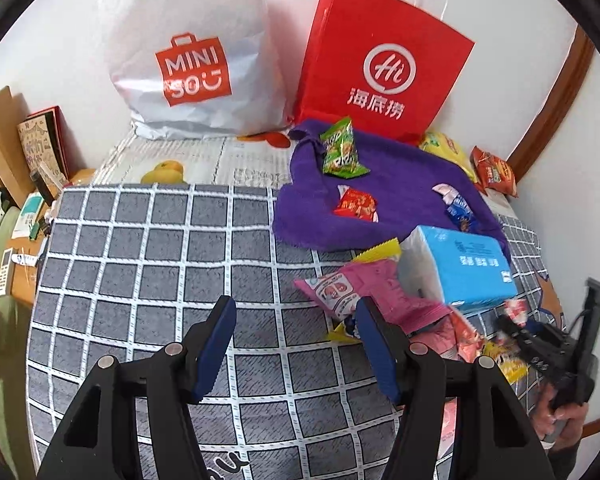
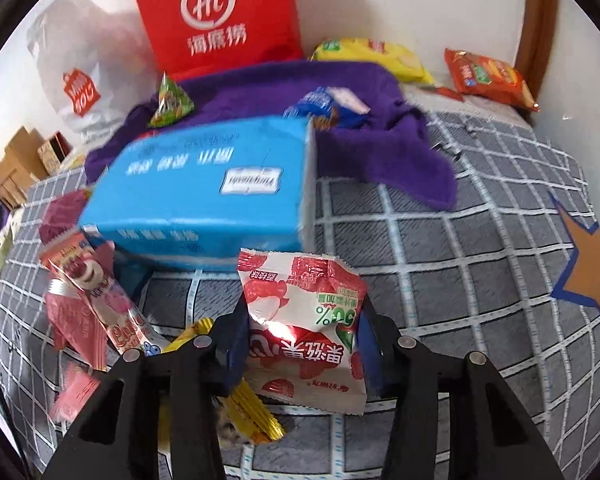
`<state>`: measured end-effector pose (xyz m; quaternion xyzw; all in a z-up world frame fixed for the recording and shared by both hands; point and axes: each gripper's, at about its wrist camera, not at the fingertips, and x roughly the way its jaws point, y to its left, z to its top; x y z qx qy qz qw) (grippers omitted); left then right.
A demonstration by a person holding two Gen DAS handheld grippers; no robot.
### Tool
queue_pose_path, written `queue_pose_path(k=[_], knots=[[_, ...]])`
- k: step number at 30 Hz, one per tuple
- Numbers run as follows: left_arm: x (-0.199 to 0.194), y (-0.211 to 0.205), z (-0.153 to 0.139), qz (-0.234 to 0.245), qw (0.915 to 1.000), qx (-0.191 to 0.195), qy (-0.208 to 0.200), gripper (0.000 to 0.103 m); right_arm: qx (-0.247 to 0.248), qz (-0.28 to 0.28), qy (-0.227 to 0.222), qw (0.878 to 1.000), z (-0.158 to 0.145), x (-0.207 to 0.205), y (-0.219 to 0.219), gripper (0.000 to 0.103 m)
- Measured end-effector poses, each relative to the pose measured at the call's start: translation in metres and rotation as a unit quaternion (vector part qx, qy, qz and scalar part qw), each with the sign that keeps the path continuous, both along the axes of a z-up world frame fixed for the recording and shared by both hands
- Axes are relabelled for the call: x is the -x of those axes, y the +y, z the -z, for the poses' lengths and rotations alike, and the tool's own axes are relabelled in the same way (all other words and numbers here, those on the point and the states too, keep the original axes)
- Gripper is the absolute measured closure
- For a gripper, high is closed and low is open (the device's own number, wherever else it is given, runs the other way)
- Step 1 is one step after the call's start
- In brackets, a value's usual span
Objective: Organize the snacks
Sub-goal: 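Grasp the strawberry-print packet with the right tool while the left tool grasps the pink packet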
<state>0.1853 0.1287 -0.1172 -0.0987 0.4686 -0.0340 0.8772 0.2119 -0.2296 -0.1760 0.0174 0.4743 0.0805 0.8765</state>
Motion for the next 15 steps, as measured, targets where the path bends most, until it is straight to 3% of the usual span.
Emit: queue_pose_path(k=[4,10,15], knots=[[-0.007,-0.010,0.010,0.014,0.9998,0.011,0.012,0.043,0.019,0.011,-0.029,0.999,-0.008,0.008,-0.018,0.056],[-0.024,-0.029,0.014,0.019,0.9991,0.032,0.018,0.043,0.005,0.045,-0.011,0.999,0.013,0.004,-0.045,0.056],[-0.042,-0.043,0.025,0.022,0.9982,0.038,0.041,0.037,0.007,0.043,-0.034,0.998,0.020,0.004,-0.046,0.055]])
